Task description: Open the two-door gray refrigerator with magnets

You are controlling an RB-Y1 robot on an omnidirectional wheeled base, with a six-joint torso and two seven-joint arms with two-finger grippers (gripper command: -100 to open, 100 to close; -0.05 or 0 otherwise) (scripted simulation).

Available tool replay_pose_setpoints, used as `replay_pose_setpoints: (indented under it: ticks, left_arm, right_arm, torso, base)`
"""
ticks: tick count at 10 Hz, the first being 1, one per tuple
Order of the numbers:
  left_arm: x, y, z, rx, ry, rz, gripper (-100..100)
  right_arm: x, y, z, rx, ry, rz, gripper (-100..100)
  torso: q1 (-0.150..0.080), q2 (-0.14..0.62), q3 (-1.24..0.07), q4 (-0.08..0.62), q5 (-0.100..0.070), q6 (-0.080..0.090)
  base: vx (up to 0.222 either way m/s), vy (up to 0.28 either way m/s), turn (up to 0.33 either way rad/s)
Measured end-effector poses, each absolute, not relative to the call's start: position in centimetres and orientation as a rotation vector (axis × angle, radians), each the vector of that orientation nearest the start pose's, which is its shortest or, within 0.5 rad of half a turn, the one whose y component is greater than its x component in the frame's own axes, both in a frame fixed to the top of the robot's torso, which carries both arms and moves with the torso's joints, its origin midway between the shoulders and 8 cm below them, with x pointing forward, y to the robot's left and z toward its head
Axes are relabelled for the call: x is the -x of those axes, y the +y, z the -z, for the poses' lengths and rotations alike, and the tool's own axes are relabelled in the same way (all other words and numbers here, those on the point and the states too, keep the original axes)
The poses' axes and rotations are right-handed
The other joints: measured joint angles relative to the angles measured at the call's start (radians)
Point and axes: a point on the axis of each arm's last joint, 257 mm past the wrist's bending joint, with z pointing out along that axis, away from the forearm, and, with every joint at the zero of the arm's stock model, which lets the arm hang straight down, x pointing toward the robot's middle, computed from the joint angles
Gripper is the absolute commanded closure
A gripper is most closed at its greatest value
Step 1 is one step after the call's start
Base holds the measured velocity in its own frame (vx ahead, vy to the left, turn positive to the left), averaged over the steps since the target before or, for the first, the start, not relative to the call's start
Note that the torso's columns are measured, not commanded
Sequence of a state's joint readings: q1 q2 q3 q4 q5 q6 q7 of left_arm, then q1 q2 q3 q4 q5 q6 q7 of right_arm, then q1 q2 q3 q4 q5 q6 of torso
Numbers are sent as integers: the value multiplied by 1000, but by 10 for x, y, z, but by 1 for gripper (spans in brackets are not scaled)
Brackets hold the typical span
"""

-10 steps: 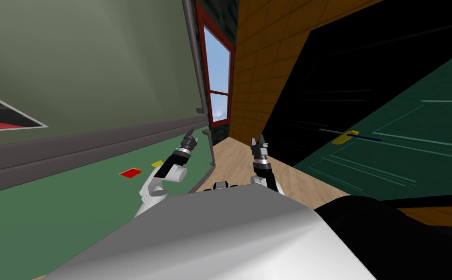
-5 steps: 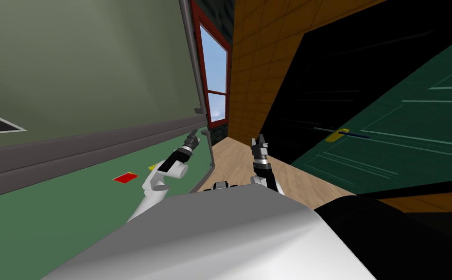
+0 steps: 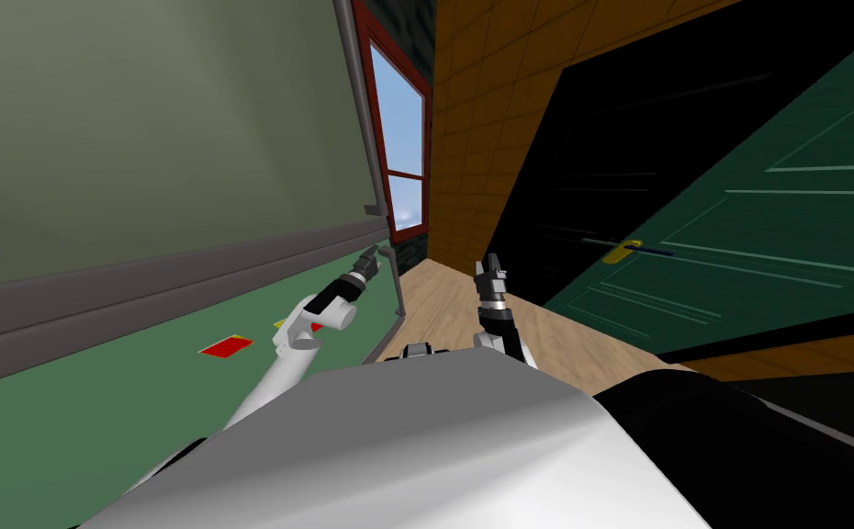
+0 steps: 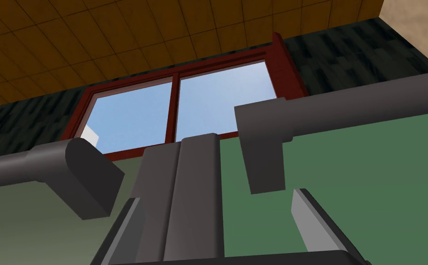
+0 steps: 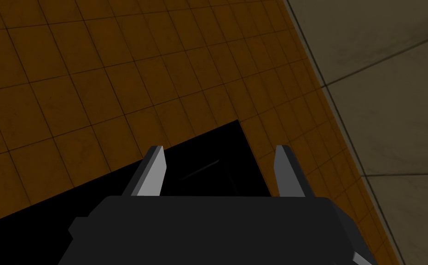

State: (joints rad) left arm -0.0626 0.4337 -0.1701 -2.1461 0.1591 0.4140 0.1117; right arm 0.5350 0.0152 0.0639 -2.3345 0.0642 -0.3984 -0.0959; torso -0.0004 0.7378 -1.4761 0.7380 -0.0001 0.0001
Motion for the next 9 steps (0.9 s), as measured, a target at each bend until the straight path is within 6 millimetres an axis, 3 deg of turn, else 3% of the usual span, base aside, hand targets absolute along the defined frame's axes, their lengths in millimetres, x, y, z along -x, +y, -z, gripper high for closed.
replay_pose_setpoints:
  ticks: [9]
  left_arm:
    - [-540,168,71,857,1575,1182,-100]
  right_arm:
    - [-351,-258,-17,-742,664,-1380,0]
  torso:
    - [1,0,0,0,0,-1]
  base:
    - [9,32,-73]
